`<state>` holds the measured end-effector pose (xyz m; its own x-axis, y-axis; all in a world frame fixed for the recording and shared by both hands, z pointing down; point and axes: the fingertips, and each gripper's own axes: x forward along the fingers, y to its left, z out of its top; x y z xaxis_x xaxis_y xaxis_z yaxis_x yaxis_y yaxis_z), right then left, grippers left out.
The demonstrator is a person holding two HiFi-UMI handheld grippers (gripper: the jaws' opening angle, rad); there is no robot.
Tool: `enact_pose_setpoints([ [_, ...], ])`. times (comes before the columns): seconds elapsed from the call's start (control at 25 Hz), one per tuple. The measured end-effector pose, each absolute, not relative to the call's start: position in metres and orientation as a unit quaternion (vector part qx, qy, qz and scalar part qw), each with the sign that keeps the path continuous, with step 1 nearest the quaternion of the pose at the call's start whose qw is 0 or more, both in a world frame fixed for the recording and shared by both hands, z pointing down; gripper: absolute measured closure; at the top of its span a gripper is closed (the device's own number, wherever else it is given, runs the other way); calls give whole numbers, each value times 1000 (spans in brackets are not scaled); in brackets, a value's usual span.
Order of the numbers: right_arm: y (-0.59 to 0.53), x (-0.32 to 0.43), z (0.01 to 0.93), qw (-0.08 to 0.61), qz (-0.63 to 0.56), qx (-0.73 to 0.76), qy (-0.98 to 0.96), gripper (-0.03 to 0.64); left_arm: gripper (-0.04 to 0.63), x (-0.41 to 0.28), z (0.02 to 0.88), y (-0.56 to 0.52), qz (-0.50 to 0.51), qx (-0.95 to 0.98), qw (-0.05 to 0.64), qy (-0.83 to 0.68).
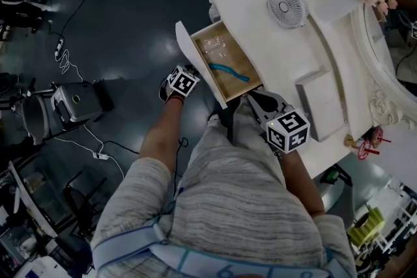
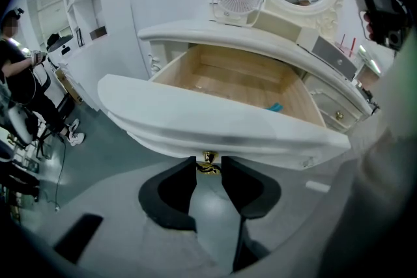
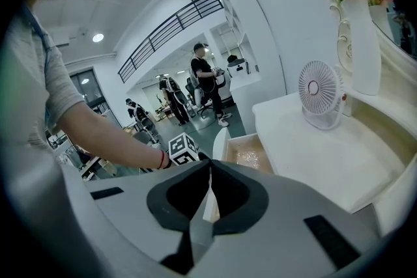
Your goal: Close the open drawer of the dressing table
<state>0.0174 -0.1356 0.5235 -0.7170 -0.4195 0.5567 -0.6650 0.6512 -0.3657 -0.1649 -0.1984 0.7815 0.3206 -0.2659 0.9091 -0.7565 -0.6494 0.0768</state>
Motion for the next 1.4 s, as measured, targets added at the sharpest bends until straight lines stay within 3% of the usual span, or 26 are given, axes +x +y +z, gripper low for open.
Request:
enact_pose_setpoints([
  [1.4,-156,65,529,217,300,348,-861,604,463,-53,777,-269,453,805,249,-292],
])
